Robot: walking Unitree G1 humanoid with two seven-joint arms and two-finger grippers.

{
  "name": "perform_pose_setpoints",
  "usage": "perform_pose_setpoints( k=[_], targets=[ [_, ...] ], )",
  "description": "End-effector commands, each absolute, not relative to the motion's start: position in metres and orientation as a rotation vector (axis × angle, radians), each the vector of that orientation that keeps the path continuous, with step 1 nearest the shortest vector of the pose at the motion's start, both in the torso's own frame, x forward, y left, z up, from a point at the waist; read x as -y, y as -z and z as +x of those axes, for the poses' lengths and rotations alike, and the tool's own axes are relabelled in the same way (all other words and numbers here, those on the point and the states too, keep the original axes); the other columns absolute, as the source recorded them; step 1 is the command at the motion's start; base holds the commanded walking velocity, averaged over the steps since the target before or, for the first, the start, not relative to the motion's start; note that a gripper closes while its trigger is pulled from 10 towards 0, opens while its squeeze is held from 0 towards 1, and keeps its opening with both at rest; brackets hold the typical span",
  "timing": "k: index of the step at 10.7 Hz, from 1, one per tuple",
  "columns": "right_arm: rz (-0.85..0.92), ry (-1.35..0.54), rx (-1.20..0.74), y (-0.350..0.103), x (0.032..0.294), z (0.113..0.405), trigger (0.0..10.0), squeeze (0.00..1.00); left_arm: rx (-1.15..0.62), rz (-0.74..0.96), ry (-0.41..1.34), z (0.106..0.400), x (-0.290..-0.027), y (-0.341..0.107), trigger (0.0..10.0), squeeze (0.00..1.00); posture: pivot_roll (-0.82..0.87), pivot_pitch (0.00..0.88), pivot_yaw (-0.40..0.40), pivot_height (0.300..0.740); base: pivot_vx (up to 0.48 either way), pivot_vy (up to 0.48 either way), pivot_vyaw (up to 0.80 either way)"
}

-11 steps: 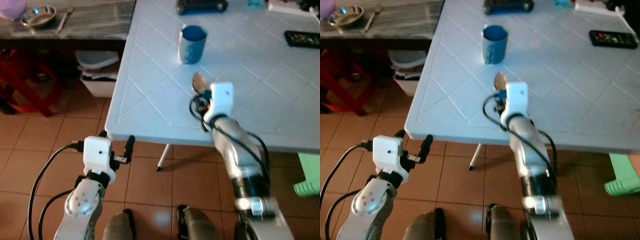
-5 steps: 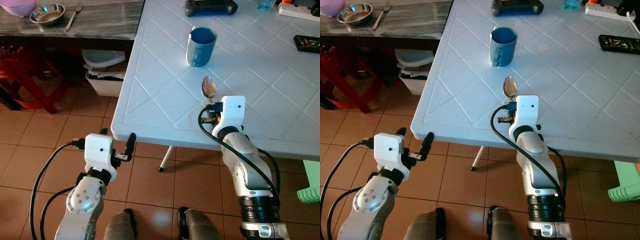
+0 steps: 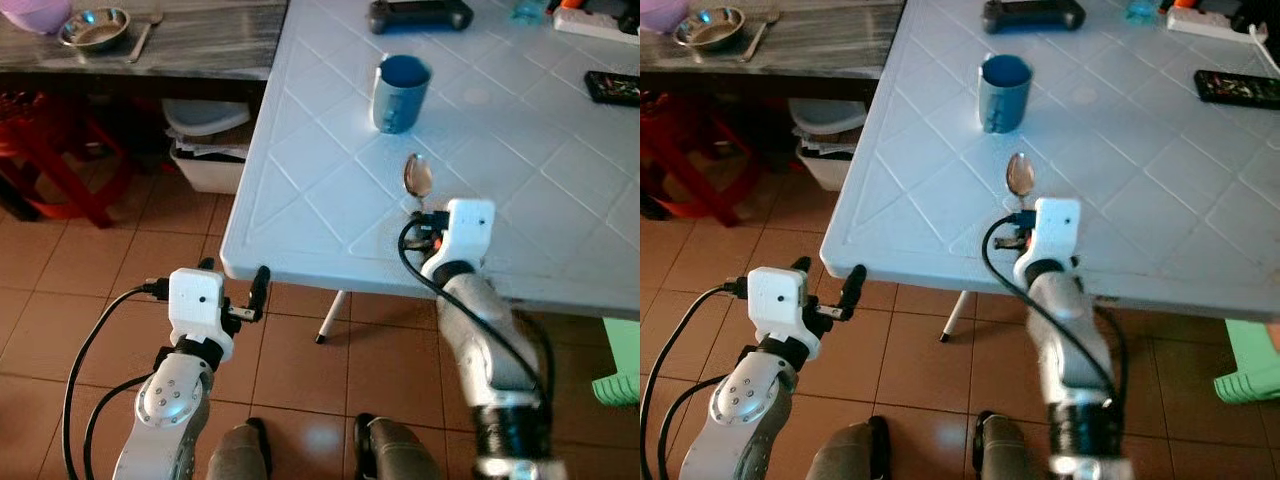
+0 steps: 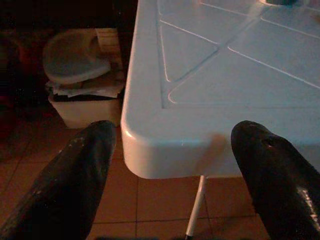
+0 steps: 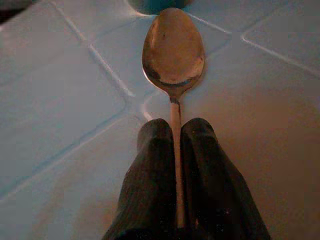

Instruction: Setting the table

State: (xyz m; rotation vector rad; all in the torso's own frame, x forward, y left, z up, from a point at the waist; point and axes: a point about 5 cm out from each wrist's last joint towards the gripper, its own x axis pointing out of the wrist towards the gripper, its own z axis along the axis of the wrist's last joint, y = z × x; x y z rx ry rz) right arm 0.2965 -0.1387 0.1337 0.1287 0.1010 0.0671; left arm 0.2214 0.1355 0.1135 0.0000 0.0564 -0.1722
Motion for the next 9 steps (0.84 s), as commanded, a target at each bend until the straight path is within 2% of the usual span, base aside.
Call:
perform_pose_setpoints(
  k=[1,6,9],
  targets=[
    [0.145,-0.09,-0.029,-0.146,0.138,0.29,0.0,0.0,-0.062,0.031,0.132,0.223,-0.143,-0.11,10.0,0.0,0.01,0.172,0.034,0.74,0.0,0.48,0.0],
    [0.064,-0.122,0.096,-0.165,0.141,0.29,0.0,0.0,0.007,0.14,0.082,0.238,-0.147,-0.113,10.0,0.0,0.0,0.127,0.013,0.74,0.0,0.475,0.0],
    [0.032,-0.126,0.116,-0.166,0.142,0.291,0.0,0.0,0.031,0.143,0.069,0.242,-0.147,-0.113,10.0,0.0,-0.02,0.106,0.009,0.74,0.31,0.366,0.0]
  ],
)
